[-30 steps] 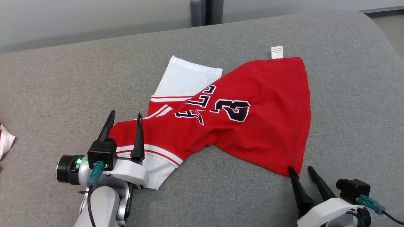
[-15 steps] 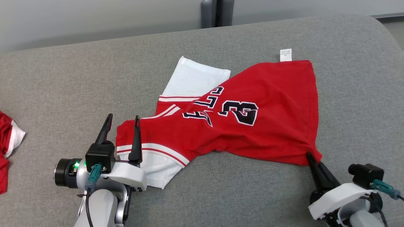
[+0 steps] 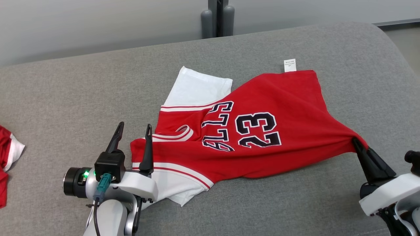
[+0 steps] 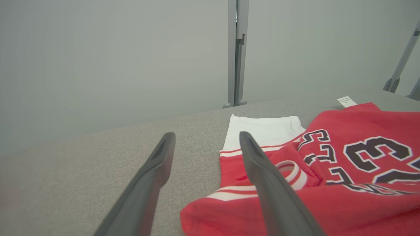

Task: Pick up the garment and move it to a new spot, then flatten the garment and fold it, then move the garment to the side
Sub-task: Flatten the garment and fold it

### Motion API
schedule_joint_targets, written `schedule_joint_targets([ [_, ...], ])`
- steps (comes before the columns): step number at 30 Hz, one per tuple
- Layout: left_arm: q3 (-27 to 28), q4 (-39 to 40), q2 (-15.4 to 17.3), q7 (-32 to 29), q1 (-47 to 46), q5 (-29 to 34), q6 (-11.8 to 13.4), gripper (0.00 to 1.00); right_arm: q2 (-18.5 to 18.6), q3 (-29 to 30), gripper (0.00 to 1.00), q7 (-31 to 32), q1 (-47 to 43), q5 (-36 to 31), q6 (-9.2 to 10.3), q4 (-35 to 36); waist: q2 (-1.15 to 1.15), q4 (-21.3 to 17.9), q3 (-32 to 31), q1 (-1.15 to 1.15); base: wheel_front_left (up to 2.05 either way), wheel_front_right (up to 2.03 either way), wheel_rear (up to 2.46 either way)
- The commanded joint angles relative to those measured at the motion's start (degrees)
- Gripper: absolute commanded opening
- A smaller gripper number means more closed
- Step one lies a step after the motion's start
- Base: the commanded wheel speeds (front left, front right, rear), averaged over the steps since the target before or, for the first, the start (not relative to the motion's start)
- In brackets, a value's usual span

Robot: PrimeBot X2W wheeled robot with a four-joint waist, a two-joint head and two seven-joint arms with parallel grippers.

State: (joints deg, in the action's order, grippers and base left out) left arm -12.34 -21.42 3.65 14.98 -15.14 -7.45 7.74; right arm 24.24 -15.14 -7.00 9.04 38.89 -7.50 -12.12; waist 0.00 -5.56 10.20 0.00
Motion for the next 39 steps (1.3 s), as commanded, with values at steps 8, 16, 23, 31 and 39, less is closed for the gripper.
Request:
schedule_joint_targets([
  [8,-1.5,-0.7,-0.1,0.2,-0.7,-0.3,-0.4,1.00,1.2,0.4,0.00,6.6,7.5,-4.2,0.02,-1.7,0.00,5.3,2.1,0.00,0.00,0.00,0.00],
  [16,-3.2,-0.8,-0.5,0.2,-2.1,-0.8,-0.2,1.00,3.4,-2.2,0.00,6.2,16.8,-6.6,0.02,-14.1,0.00,11.8,4.6,0.00,0.00,0.00,0.00],
  [23,-3.8,-0.4,-0.6,0.2,-2.1,-1.2,0.3,1.00,3.3,-4.9,0.00,2.4,22.5,-6.8,0.03,-26.9,0.00,14.3,5.8,0.00,0.00,0.00,0.00],
  [31,-3.9,-0.4,-0.6,0.2,-2.4,-1.5,0.5,1.00,0.3,-6.3,1.00,-2.2,26.6,-9.1,0.03,-38.2,0.00,12.7,5.3,0.00,0.00,0.00,0.00],
  [39,-3.2,-0.5,-0.6,0.2,-1.5,-1.4,0.4,1.00,-1.1,-5.0,1.00,-7.3,25.3,-7.2,0.03,-39.1,0.00,8.3,3.4,0.00,0.00,0.00,0.00],
])
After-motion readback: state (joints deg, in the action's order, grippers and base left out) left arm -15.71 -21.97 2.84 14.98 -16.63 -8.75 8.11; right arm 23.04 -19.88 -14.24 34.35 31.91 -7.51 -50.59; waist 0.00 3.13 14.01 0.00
